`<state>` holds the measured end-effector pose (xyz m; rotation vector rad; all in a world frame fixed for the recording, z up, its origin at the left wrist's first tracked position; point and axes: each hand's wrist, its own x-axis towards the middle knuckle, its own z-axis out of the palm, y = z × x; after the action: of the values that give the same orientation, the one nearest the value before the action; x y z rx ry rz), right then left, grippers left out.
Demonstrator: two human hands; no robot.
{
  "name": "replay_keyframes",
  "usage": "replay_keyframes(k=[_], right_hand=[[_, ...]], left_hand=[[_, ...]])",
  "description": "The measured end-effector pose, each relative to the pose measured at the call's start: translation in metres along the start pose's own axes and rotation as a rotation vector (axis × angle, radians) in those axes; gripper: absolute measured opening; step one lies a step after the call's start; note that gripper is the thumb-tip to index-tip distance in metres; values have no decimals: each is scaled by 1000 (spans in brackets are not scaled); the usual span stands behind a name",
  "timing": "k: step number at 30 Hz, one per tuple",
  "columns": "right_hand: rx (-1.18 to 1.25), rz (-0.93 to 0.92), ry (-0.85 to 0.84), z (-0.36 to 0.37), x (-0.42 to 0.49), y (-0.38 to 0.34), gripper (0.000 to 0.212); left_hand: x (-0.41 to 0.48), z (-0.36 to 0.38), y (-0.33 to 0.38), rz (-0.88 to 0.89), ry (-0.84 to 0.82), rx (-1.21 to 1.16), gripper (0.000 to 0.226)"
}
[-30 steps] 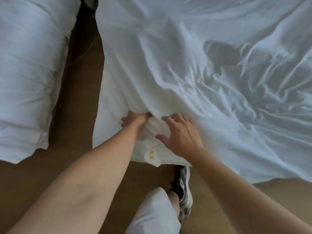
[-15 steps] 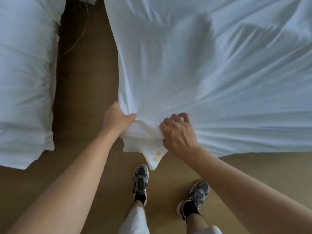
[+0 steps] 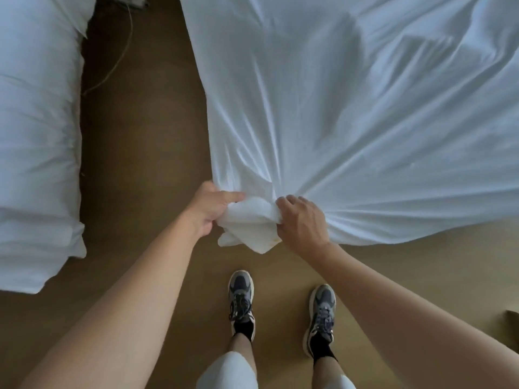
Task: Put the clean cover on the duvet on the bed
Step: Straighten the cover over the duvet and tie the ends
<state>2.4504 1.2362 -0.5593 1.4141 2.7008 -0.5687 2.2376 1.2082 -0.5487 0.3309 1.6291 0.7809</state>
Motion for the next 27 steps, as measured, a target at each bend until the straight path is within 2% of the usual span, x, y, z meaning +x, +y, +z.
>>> replay_keyframes(k=[2,4,7,9,13,15,17,18,19,21,22,24,26,27], right_hand=[[46,-72,9,-6,4,-10,13],[81,-105,-110,-7,3,-17,7],[5,-97,-346,3,-4,-17,15],[-2,-44,-438,8,-5,-12,26],[53,9,-513,10,1,-1,36],[9,-24,-587,10,4,-3,36],[15,-44,-699,4,10,-1,40],[86,-41,-735,-3,16,0,50],[210,-13,-707,-9,24,0,65],[424,134,-442,-19,46,-2,89],[423,195,-303,-18,58,-4,94],[319,286,-214,-7,76,-8,85],[282,325,-221,9,84,-11,47],[304,350,-203,17,84,-12,29]], left_hand=[[-2,-17,-4,27,107,198,38],[-7,-28,-6,42,161,491,45],[-11,-21,-17,-95,179,841,91],[-6,-12,-20,-132,188,822,106],[16,-9,1,-97,224,187,101],[21,-9,5,-199,95,123,96],[24,-6,-3,-266,-5,274,68],[24,-4,-7,-248,27,425,53],[24,-5,-10,-208,107,609,42],[23,-9,-10,-124,295,879,42],[24,-11,-10,-95,310,846,48],[27,-14,-6,-62,199,424,54],[30,-17,-2,-69,134,-4,43],[32,-23,-4,-54,135,-120,34]])
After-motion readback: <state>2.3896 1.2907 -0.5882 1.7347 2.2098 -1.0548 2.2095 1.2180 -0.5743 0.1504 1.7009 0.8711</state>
